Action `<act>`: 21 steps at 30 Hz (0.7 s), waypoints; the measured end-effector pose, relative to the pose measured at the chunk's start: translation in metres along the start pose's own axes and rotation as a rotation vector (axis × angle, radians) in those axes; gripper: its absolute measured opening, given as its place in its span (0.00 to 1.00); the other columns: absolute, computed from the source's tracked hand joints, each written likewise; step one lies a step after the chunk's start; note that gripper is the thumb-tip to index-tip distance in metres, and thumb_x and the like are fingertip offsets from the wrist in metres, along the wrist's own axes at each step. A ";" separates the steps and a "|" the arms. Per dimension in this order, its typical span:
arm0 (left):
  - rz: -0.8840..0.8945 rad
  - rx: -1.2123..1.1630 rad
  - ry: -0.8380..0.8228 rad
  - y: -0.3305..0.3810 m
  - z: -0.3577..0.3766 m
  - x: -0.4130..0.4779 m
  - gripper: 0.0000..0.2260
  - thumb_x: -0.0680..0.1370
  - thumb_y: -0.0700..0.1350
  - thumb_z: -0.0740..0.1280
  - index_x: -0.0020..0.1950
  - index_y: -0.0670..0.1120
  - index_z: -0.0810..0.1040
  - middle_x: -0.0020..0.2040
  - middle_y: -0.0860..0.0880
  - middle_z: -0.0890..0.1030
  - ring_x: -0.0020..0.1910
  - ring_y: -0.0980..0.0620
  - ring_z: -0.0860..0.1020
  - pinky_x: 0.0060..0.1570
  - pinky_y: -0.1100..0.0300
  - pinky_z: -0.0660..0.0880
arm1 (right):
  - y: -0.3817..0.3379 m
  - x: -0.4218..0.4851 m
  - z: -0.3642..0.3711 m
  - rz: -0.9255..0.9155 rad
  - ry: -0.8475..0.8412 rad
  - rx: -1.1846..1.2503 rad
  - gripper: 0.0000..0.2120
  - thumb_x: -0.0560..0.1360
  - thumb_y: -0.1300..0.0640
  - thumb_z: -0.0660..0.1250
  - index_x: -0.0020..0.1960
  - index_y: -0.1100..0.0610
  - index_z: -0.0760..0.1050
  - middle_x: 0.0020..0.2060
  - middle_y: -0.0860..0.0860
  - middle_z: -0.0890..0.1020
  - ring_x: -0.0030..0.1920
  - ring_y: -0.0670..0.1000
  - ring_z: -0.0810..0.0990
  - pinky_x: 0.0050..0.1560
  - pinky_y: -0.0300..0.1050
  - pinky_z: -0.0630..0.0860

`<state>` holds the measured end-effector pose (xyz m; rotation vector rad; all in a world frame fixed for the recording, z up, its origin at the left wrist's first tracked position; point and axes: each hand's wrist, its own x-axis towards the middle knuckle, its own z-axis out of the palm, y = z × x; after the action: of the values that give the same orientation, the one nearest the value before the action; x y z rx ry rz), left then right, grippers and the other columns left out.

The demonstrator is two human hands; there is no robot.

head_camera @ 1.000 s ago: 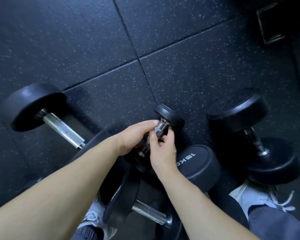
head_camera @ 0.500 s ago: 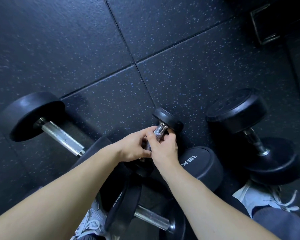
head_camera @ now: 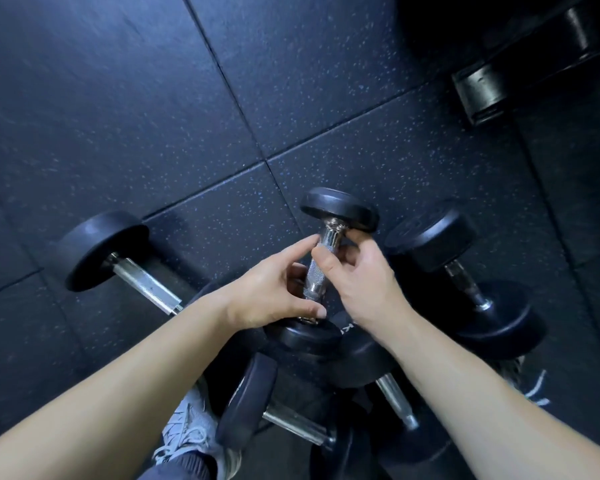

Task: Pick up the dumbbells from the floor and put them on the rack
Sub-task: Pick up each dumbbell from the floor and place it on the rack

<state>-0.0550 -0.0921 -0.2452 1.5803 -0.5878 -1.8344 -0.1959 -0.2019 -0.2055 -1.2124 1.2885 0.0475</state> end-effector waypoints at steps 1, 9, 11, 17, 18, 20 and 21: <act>0.008 -0.009 0.011 0.016 0.005 -0.009 0.54 0.60 0.50 0.84 0.81 0.64 0.60 0.62 0.40 0.81 0.53 0.50 0.83 0.57 0.49 0.83 | -0.012 -0.010 -0.010 -0.015 -0.014 -0.002 0.27 0.68 0.40 0.77 0.63 0.45 0.75 0.54 0.45 0.88 0.56 0.43 0.87 0.66 0.52 0.80; 0.114 -0.098 0.015 0.172 0.063 -0.107 0.44 0.63 0.47 0.82 0.68 0.79 0.67 0.59 0.35 0.82 0.50 0.48 0.84 0.58 0.44 0.84 | -0.125 -0.116 -0.091 -0.134 -0.017 -0.031 0.36 0.63 0.36 0.76 0.68 0.47 0.74 0.55 0.46 0.87 0.59 0.47 0.86 0.66 0.56 0.79; 0.113 -0.090 0.001 0.218 0.079 -0.133 0.47 0.65 0.43 0.82 0.75 0.70 0.65 0.60 0.33 0.82 0.51 0.47 0.84 0.60 0.41 0.83 | -0.160 -0.151 -0.117 -0.161 0.002 -0.039 0.35 0.63 0.34 0.75 0.67 0.45 0.74 0.54 0.45 0.87 0.58 0.45 0.85 0.66 0.55 0.79; 0.131 0.011 -0.107 0.375 0.138 -0.209 0.49 0.68 0.38 0.81 0.82 0.61 0.62 0.56 0.31 0.82 0.52 0.40 0.85 0.60 0.35 0.81 | -0.267 -0.271 -0.204 -0.227 0.140 0.050 0.28 0.63 0.35 0.75 0.61 0.42 0.76 0.52 0.42 0.88 0.56 0.42 0.86 0.64 0.51 0.80; 0.146 0.034 -0.135 0.401 0.151 -0.219 0.48 0.68 0.38 0.81 0.81 0.62 0.63 0.56 0.31 0.82 0.52 0.39 0.85 0.60 0.34 0.81 | -0.283 -0.292 -0.220 -0.235 0.169 0.075 0.28 0.63 0.36 0.75 0.60 0.42 0.76 0.51 0.42 0.88 0.55 0.42 0.86 0.64 0.51 0.80; 0.187 0.097 -0.197 0.452 0.179 -0.235 0.45 0.70 0.37 0.80 0.79 0.65 0.65 0.54 0.31 0.83 0.51 0.38 0.86 0.59 0.33 0.81 | -0.308 -0.332 -0.255 -0.254 0.235 0.119 0.27 0.64 0.37 0.75 0.60 0.44 0.77 0.51 0.44 0.88 0.55 0.43 0.86 0.64 0.52 0.81; 0.206 0.136 -0.224 0.477 0.195 -0.241 0.45 0.70 0.36 0.80 0.78 0.66 0.66 0.54 0.32 0.84 0.51 0.36 0.86 0.58 0.34 0.82 | -0.318 -0.351 -0.273 -0.265 0.270 0.137 0.26 0.65 0.39 0.76 0.60 0.46 0.77 0.51 0.44 0.88 0.55 0.43 0.86 0.64 0.53 0.81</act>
<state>-0.1442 -0.2655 0.2891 1.3493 -0.9586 -1.8577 -0.3148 -0.3303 0.3126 -1.2909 1.3266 -0.4022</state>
